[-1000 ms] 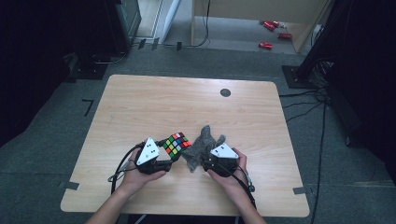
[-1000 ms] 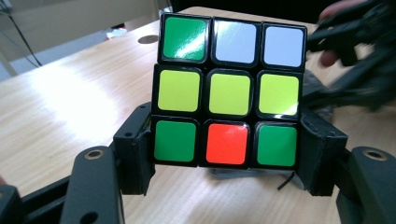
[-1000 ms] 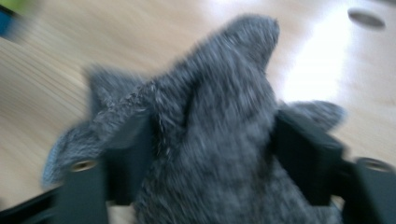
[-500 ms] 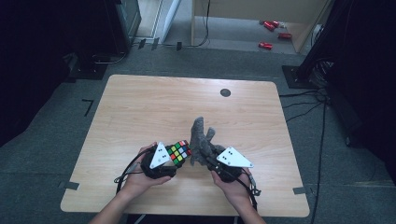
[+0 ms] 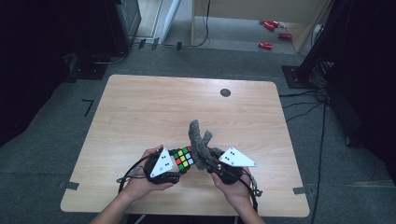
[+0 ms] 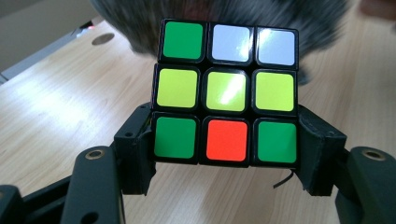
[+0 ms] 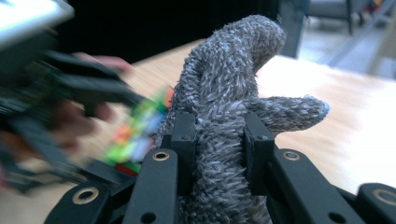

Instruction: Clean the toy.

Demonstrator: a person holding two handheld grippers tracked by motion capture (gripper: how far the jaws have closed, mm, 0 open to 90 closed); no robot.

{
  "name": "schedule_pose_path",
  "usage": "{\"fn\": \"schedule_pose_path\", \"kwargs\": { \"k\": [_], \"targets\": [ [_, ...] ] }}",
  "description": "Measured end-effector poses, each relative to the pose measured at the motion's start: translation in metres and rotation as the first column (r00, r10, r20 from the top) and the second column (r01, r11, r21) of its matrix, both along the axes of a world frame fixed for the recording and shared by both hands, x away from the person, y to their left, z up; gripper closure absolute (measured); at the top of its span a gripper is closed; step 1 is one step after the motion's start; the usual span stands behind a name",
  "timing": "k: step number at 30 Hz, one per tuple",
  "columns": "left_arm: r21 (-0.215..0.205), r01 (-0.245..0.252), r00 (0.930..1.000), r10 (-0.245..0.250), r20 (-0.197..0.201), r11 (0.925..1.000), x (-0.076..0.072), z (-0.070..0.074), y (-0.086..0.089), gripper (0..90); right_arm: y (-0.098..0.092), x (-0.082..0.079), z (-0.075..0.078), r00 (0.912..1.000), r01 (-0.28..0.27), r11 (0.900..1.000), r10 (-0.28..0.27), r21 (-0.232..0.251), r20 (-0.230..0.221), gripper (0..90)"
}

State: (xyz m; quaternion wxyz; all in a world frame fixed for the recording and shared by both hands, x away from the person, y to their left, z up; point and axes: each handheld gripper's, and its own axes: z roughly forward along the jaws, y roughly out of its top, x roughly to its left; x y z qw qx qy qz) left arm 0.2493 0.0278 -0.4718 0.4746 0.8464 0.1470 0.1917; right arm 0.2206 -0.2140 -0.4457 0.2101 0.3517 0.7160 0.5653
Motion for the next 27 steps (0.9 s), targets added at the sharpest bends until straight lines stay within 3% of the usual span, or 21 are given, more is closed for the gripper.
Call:
{"fn": "schedule_pose_path", "kwargs": {
  "k": [3,5,6,8,11,13,15,18,22,25,27],
  "targets": [
    [-0.03,0.018,0.9998,-0.018,0.013,0.9994,-0.002,0.005,0.002,35.1,0.004,-0.004,0.006,0.9995,0.02,1.0,-0.019,-0.013,0.024,72.4],
    [-0.042,0.025,0.9996,-0.025,0.014,0.9988,-0.004,0.007,0.003,35.0,-0.001,0.001,0.002,0.9994,0.035,0.999,-0.035,0.003,-0.006,72.5],
    [-0.042,0.025,0.9996,-0.025,0.013,0.9988,-0.004,0.007,0.003,35.1,-0.004,0.006,-0.005,0.9973,0.061,0.998,-0.061,-0.012,-0.041,72.6],
    [-0.018,0.015,0.9999,-0.015,0.006,0.9997,-0.003,0.006,0.001,35.0,-0.008,0.008,-0.01,0.9958,0.063,0.998,-0.063,-0.004,-0.066,72.6],
    [0.033,-0.009,0.9998,0.008,0.017,0.9994,-0.002,0.003,-0.003,35.1,-0.005,0.0,-0.002,0.9994,0.025,1.0,-0.025,0.008,-0.024,72.6],
    [0.018,0.009,0.9999,-0.01,0.014,0.9998,-0.003,0.002,-0.004,35.1,0.0,-0.007,0.006,0.9998,0.001,1.0,-0.001,0.001,0.02,72.6],
    [-0.003,0.023,0.9996,-0.023,0.019,0.9997,-0.005,0.004,-0.002,35.1,0.005,-0.011,0.01,0.9989,0.021,0.999,-0.019,-0.025,0.044,72.5],
    [-0.043,0.04,0.9991,-0.039,0.016,0.9983,-0.006,0.008,0.002,35.1,-0.002,-0.003,0.003,0.999,0.045,0.999,-0.045,-0.003,-0.001,72.5],
    [-0.037,0.032,0.9994,-0.031,0.013,0.9988,-0.004,0.008,0.002,35.1,-0.012,0.003,-0.006,0.9968,0.053,0.998,-0.052,0.013,-0.06,72.5],
    [-0.014,0.009,0.9999,-0.009,0.015,0.9999,-0.003,0.006,-0.001,35.1,-0.008,-0.005,0.003,0.9998,0.014,1.0,-0.013,0.025,-0.013,72.4],
    [-0.012,0.011,0.9999,-0.01,0.012,0.9999,-0.004,0.007,-0.003,35.1,-0.002,-0.01,0.009,0.9996,0.015,1.0,-0.015,0.005,0.023,72.1]
  ]
}}
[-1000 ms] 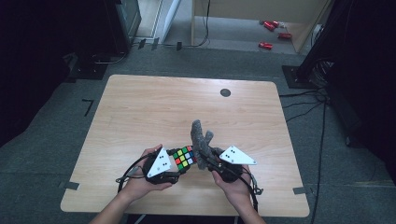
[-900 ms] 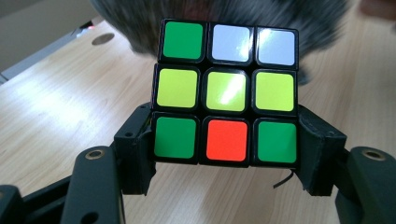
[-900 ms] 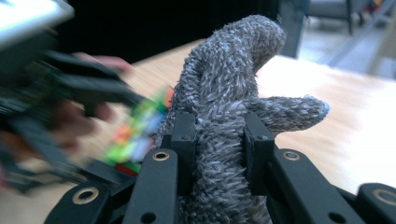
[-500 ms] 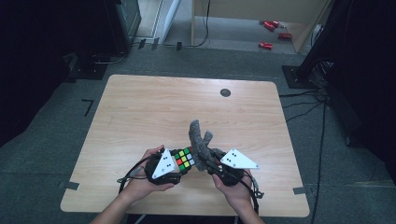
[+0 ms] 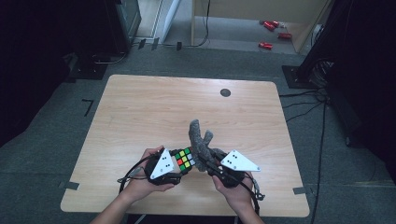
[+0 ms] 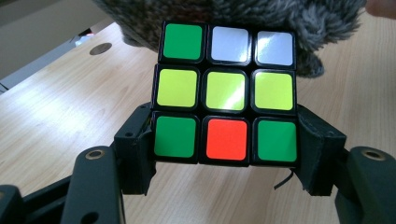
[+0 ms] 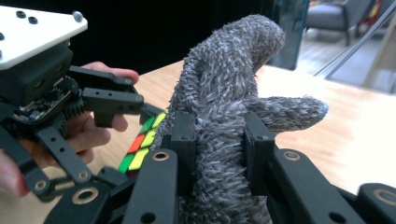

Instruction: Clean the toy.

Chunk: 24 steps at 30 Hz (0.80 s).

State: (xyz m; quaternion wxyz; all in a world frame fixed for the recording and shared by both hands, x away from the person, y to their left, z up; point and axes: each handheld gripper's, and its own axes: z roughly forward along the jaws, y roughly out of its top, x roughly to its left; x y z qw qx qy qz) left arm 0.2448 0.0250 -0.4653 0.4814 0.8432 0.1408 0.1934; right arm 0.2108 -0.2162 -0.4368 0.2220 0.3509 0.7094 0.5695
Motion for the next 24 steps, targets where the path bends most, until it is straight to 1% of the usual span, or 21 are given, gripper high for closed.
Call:
{"fn": "schedule_pose_path", "kwargs": {
  "k": [1,2,3,4,5,6,7,8,9,10,11,12,14,15,16,18,19,21,22,23,24],
  "targets": [
    [0.006,0.001,1.0,-0.001,0.005,1.0,-0.001,0.001,0.0,35.1,0.001,-0.001,0.0,0.9999,0.009,1.0,-0.009,-0.009,0.005,72.1],
    [0.01,-0.003,1.0,0.003,0.008,1.0,-0.001,0.002,0.0,35.1,0.001,0.001,-0.002,0.9999,0.016,1.0,-0.016,-0.005,0.0,72.0],
    [0.014,-0.002,1.0,0.001,0.004,0.9999,-0.001,0.002,0.0,35.1,0.0,0.003,-0.005,0.9995,0.025,1.0,-0.024,0.002,-0.019,72.0],
    [0.018,-0.001,1.0,0.001,0.001,0.9998,-0.001,0.002,0.0,35.1,-0.002,0.007,-0.009,0.9984,0.037,0.999,-0.038,-0.008,-0.041,72.1],
    [0.018,-0.001,1.0,0.001,0.001,0.9998,-0.001,0.002,0.0,35.1,-0.002,0.007,-0.009,0.9984,0.037,0.999,-0.038,-0.008,-0.041,72.1],
    [0.028,-0.015,0.9999,0.016,-0.005,0.9995,0.001,0.002,0.0,35.1,-0.003,0.009,-0.011,0.9973,0.048,0.999,-0.049,-0.016,-0.054,72.0],
    [0.062,-0.042,0.999,0.042,-0.013,0.9972,0.003,0.001,-0.002,35.1,-0.005,0.007,-0.013,0.9967,0.059,0.998,-0.06,-0.008,-0.055,72.0],
    [0.085,-0.053,0.9985,0.054,-0.012,0.995,0.004,0.0,-0.004,35.1,-0.004,0.005,-0.011,0.9979,0.052,0.999,-0.053,-0.005,-0.037,72.0],
    [0.125,-0.066,0.9976,0.068,-0.01,0.99,0.004,-0.002,-0.007,35.1,-0.002,0.002,-0.008,0.9988,0.046,0.999,-0.046,-0.005,-0.016,72.0],
    [0.142,-0.069,0.9975,0.071,-0.005,0.9875,0.003,-0.002,-0.01,35.1,0.004,-0.003,-0.002,0.9991,0.03,0.999,-0.029,-0.034,0.029,71.9],
    [0.159,-0.074,0.9972,0.075,-0.004,0.9845,0.001,-0.003,-0.014,35.1,0.009,-0.006,0.0,0.9984,0.022,0.998,-0.019,-0.062,0.054,71.8],
    [0.173,-0.077,0.9969,0.078,-0.003,0.9819,-0.001,-0.002,-0.017,35.1,0.018,-0.009,0.002,0.9973,0.01,0.994,-0.002,-0.11,0.073,71.6],
    [0.229,-0.098,0.9951,0.099,0.009,0.9686,-0.004,0.0,-0.025,35.1,0.029,-0.011,-0.002,0.9971,0.006,0.987,0.007,-0.163,0.076,71.4],
    [0.247,-0.108,0.994,0.109,0.008,0.9629,-0.005,0.001,-0.027,35.1,0.033,-0.011,-0.005,0.9972,0.002,0.984,0.011,-0.177,0.074,71.5],
    [0.252,-0.114,0.9931,0.117,0.001,0.9609,-0.004,0.002,-0.028,35.1,0.035,-0.011,-0.007,0.9969,0.002,0.983,0.012,-0.184,0.078,71.5],
    [0.241,-0.121,0.9896,0.136,-0.047,0.9631,-0.002,0.004,-0.028,35.1,0.038,-0.011,-0.009,0.9976,-0.012,0.985,0.024,-0.175,0.065,71.7],
    [0.239,-0.124,0.9879,0.142,-0.061,0.963,-0.001,0.005,-0.028,35.1,0.041,-0.012,-0.011,0.9974,-0.026,0.985,0.037,-0.173,0.061,71.8],
    [0.252,-0.12,0.9888,0.138,-0.057,0.9602,-0.002,0.005,-0.03,35.1,0.047,-0.015,-0.014,0.996,-0.043,0.979,0.057,-0.2,0.068,71.9],
    [0.25,-0.117,0.9892,0.135,-0.057,0.9611,-0.003,0.005,-0.03,35.1,0.049,-0.016,-0.014,0.9954,-0.038,0.975,0.056,-0.218,0.077,72.0],
    [0.247,-0.109,0.9898,0.128,-0.062,0.9627,-0.003,0.006,-0.029,35.1,0.049,-0.016,-0.013,0.9955,-0.034,0.975,0.052,-0.22,0.079,72.1],
    [0.238,-0.104,0.9898,0.124,-0.07,0.9656,-0.003,0.006,-0.028,35.2,0.046,-0.013,-0.012,0.9964,-0.025,0.978,0.042,-0.207,0.074,72.2]
  ]
}}
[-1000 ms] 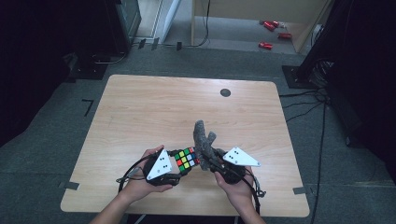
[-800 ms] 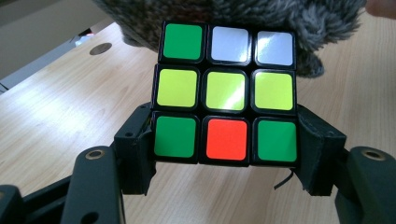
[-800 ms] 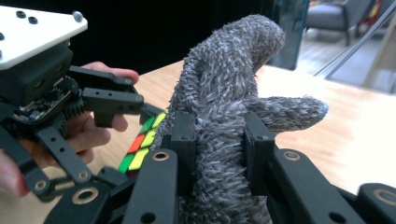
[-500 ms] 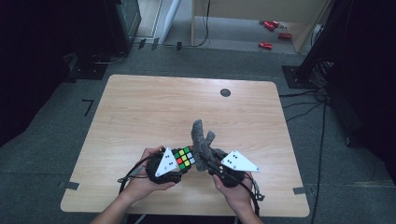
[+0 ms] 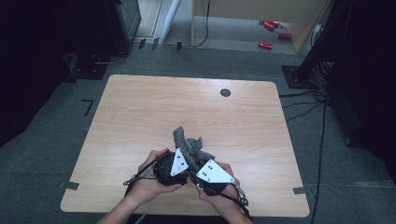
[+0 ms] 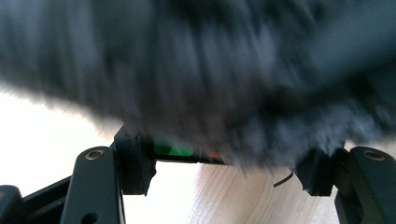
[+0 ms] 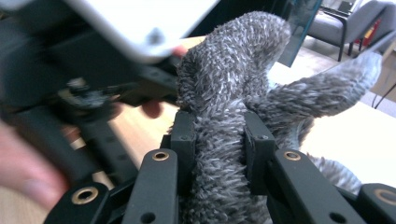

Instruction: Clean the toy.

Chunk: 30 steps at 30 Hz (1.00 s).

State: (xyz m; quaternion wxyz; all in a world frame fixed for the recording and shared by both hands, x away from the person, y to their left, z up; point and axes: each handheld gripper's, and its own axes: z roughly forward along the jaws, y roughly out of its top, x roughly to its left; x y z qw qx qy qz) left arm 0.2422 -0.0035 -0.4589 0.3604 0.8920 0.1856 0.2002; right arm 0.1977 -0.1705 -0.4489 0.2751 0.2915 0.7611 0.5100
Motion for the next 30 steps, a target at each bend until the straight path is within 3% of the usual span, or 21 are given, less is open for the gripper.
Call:
{"fn": "schedule_pose_path", "kwargs": {
  "k": [3,4,7,10,12,14,16,18,19,20,22,24,25,26,28,30],
  "targets": [
    [-0.018,0.009,0.9998,-0.009,-0.015,0.9998,0.001,0.0,0.002,35.1,-0.014,0.009,0.002,0.9975,0.071,0.997,-0.071,0.036,-0.002,72.1],
    [-0.021,0.011,0.9998,-0.011,-0.018,0.9997,0.001,0.0,0.003,35.1,-0.019,0.011,0.002,0.9957,0.09,0.995,-0.089,0.052,-0.024,72.1],
    [-0.029,0.016,0.9996,-0.017,-0.023,0.9994,0.001,-0.001,0.001,35.1,-0.022,0.01,0.003,0.9963,0.076,0.993,-0.072,0.087,-0.047,72.1],
    [-0.046,0.025,0.9994,-0.026,-0.022,0.9986,0.001,0.0,0.002,35.2,-0.005,-0.002,0.004,1.0,0.001,0.999,-0.001,0.032,-0.004,71.7],
    [-0.073,0.03,0.9992,-0.032,-0.025,0.9969,0.002,0.002,0.006,35.2,-0.004,-0.003,0.006,0.9998,0.015,1.0,-0.016,0.024,0.014,71.7],
    [-0.093,0.027,0.9992,-0.03,-0.028,0.9953,0.004,0.003,0.011,35.2,-0.015,0.002,0.009,0.9984,0.055,0.996,-0.056,0.073,0.008,71.5],
    [-0.161,0.043,0.9979,-0.05,-0.041,0.986,0.007,0.005,0.019,35.2,-0.034,0.011,0.011,0.9925,0.122,0.984,-0.118,0.134,-0.032,71.4],
    [-0.251,0.076,0.9948,-0.09,-0.046,0.965,0.008,0.009,0.025,35.2,-0.051,0.018,0.01,0.9859,0.157,0.968,-0.142,0.197,-0.089,71.4],
    [-0.312,0.106,0.992,-0.122,-0.033,0.944,0.007,0.012,0.029,35.2,-0.055,0.02,0.008,0.9851,0.156,0.965,-0.136,0.211,-0.106,71.4],
    [-0.336,0.119,0.991,-0.133,-0.019,0.9344,0.006,0.014,0.03,35.2,-0.058,0.022,0.006,0.9873,0.128,0.964,-0.101,0.233,-0.122,71.4],
    [-0.346,0.133,0.9911,-0.127,0.039,0.9287,0.003,0.016,0.033,35.1,-0.06,0.023,0.001,0.9886,0.112,0.958,-0.08,0.265,-0.128,71.4],
    [-0.39,0.137,0.9905,-0.129,0.046,0.9104,0.003,0.016,0.037,35.2,-0.062,0.026,0.0,0.9877,0.11,0.959,-0.076,0.26,-0.137,71.4],
    [-0.408,0.143,0.9892,-0.143,0.03,0.9019,0.005,0.017,0.04,35.2,-0.063,0.026,0.0,0.9875,0.111,0.96,-0.078,0.256,-0.137,71.4],
    [-0.401,0.143,0.9891,-0.146,0.023,0.9047,0.006,0.017,0.04,35.2,-0.065,0.026,0.0,0.9863,0.112,0.959,-0.075,0.261,-0.147,71.4],
    [-0.373,0.14,0.9898,-0.139,0.03,0.9171,0.005,0.015,0.037,35.2,-0.065,0.023,0.006,0.9857,0.109,0.951,-0.065,0.29,-0.155,71.2],
    [-0.364,0.147,0.9889,-0.144,0.036,0.9196,0.004,0.013,0.035,35.2,-0.064,0.02,0.01,0.9875,0.098,0.951,-0.056,0.294,-0.147,71.2]
  ]
}}
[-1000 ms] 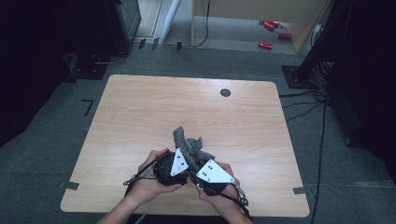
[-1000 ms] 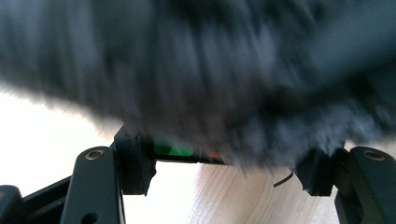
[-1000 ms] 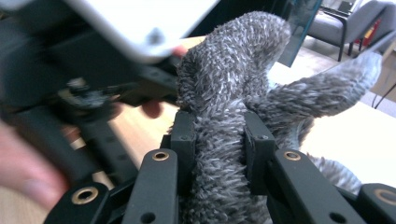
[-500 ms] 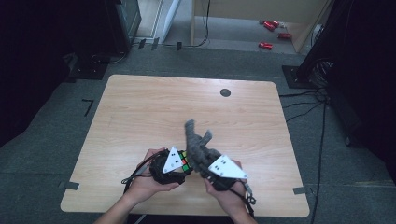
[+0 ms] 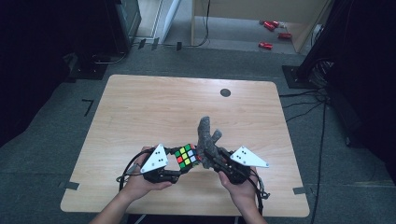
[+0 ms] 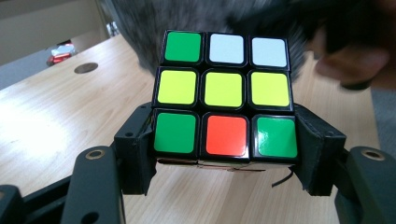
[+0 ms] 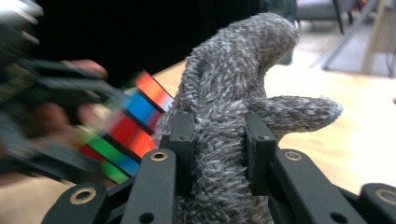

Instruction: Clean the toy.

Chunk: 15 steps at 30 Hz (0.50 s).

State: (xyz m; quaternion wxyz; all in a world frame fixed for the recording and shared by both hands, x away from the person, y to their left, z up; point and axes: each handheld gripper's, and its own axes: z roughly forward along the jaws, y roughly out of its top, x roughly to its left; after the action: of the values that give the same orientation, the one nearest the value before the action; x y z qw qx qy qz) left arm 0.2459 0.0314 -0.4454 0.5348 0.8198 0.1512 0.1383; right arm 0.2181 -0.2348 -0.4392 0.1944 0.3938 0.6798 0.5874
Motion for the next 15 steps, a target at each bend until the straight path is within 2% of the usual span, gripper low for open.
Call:
{"fn": "schedule_pose_path", "kwargs": {
  "k": [1,3,6,8,11,13,15],
  "targets": [
    [-0.01,0.012,0.9999,-0.012,0.007,0.9999,-0.002,0.0,-0.002,35.2,0.007,-0.007,0.01,0.9989,-0.014,1.0,0.015,-0.015,0.044,71.1],
    [-0.008,0.013,0.9996,-0.013,0.026,0.9999,-0.004,0.001,-0.002,35.2,0.008,-0.007,0.01,0.9983,-0.008,1.0,0.01,-0.029,0.057,71.0],
    [-0.033,0.028,0.9993,-0.027,0.026,0.999,-0.004,0.003,0.002,35.2,0.0,0.003,-0.003,1.0,0.0,1.0,0.0,-0.011,-0.006,71.1],
    [-0.029,0.027,0.9996,-0.027,0.01,0.9992,-0.002,0.003,0.004,35.2,-0.002,0.006,-0.007,0.9993,0.005,1.0,-0.006,-0.01,-0.036,71.1],
    [0.047,0.006,1.0,-0.006,0.006,0.9989,0.002,-0.005,0.0,35.2,0.002,0.001,0.001,0.9998,-0.02,1.0,0.019,-0.011,-0.006,70.8],
    [0.043,0.018,0.9998,-0.017,-0.011,0.9989,0.002,-0.009,-0.002,35.2,0.008,-0.003,0.007,0.9988,-0.044,0.999,0.044,-0.008,0.019,70.7],
    [0.033,0.016,0.9999,-0.016,0.004,0.9993,0.0,-0.006,-0.002,35.2,0.013,-0.006,0.008,0.9984,-0.036,0.999,0.037,-0.036,0.043,70.8]
  ]
}}
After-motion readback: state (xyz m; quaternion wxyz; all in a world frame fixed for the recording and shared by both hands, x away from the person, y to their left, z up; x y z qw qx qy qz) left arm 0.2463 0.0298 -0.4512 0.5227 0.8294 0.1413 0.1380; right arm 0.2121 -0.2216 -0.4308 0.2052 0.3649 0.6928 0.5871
